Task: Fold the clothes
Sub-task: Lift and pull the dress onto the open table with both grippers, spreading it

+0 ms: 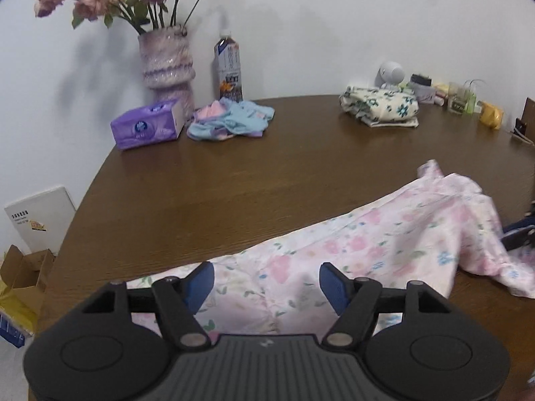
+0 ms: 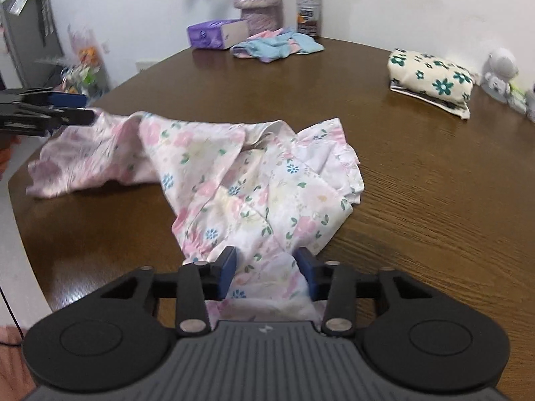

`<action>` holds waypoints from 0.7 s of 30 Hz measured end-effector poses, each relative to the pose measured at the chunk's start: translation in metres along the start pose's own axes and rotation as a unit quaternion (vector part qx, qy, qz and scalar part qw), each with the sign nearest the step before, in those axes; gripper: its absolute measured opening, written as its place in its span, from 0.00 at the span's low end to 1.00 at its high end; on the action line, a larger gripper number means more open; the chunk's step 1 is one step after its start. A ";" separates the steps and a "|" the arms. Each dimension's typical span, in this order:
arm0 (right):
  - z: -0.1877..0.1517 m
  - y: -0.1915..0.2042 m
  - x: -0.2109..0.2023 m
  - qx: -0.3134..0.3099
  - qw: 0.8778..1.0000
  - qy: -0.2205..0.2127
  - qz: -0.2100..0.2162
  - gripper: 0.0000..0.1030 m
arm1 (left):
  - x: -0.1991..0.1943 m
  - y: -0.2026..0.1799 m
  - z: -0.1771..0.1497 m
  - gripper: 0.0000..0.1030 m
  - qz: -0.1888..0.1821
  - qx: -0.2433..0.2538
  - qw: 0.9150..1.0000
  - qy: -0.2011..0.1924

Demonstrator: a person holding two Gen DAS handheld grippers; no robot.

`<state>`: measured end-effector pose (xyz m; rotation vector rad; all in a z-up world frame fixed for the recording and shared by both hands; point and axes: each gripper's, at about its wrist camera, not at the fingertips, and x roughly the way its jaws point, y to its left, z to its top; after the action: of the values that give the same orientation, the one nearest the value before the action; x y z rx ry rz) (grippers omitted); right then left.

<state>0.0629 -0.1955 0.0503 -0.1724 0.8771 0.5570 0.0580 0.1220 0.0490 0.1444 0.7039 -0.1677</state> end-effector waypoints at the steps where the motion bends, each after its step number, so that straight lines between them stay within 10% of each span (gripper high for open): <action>1: -0.002 0.000 -0.001 -0.004 1.000 0.000 -0.002 0.17 | 0.005 0.002 0.000 0.67 0.001 0.003 1.000 0.004; 6: -0.006 -0.007 -0.007 0.002 1.000 -0.004 -0.012 0.03 | 0.025 0.005 -0.002 0.58 -0.014 0.037 0.999 0.029; 8: -0.008 -0.010 -0.011 0.004 1.000 -0.010 -0.019 0.02 | 0.019 0.001 -0.003 0.02 -0.023 0.048 0.998 0.023; 21: 0.031 -0.039 -0.056 -0.022 0.985 -0.108 -0.136 0.01 | -0.029 -0.008 0.065 0.02 0.025 0.091 0.989 -0.113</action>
<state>0.0758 -0.2390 0.1102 -0.2633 0.6176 0.3329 0.0760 0.1051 0.1161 0.3132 0.4579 -0.1962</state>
